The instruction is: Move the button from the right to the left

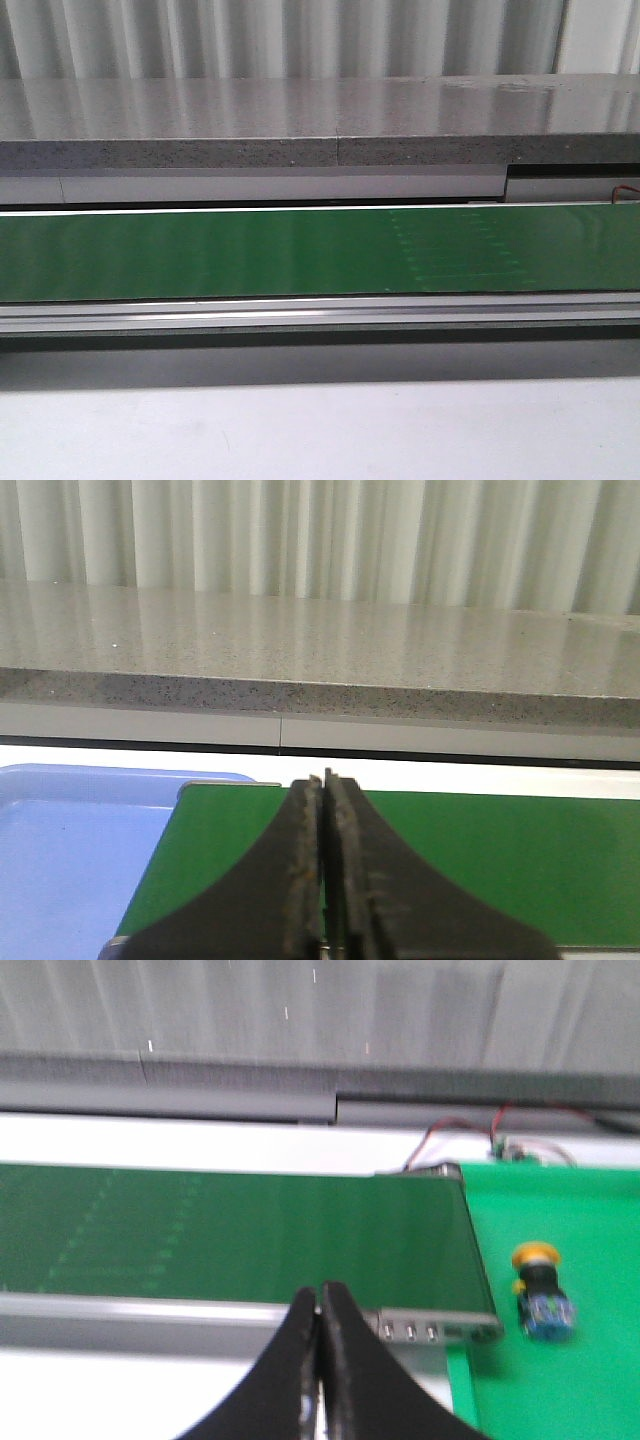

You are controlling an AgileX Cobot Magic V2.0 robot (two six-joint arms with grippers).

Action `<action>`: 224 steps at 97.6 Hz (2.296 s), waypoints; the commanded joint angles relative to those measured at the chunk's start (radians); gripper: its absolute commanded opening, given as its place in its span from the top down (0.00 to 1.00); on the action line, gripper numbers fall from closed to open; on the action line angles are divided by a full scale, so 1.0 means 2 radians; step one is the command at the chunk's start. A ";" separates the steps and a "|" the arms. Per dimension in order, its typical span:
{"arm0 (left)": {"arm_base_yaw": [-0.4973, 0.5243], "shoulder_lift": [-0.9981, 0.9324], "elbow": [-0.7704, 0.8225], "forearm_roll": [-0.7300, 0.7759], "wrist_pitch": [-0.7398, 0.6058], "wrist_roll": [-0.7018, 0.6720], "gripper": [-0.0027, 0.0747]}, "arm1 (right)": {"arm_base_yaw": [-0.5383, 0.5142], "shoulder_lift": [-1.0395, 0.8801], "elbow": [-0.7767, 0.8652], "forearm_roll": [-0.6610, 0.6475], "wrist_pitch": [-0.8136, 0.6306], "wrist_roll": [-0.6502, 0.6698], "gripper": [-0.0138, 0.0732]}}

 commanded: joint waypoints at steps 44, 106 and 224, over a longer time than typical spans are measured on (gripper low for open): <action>0.001 -0.017 0.013 -0.003 -0.039 -0.003 0.99 | -0.004 0.204 -0.145 0.057 0.129 0.003 0.92; 0.001 -0.017 0.013 -0.003 -0.039 -0.003 0.99 | -0.004 0.212 -0.145 0.092 0.122 0.022 0.18; 0.001 -0.017 0.013 -0.003 -0.039 -0.003 0.99 | -0.273 0.661 -0.340 0.074 0.046 -0.150 0.18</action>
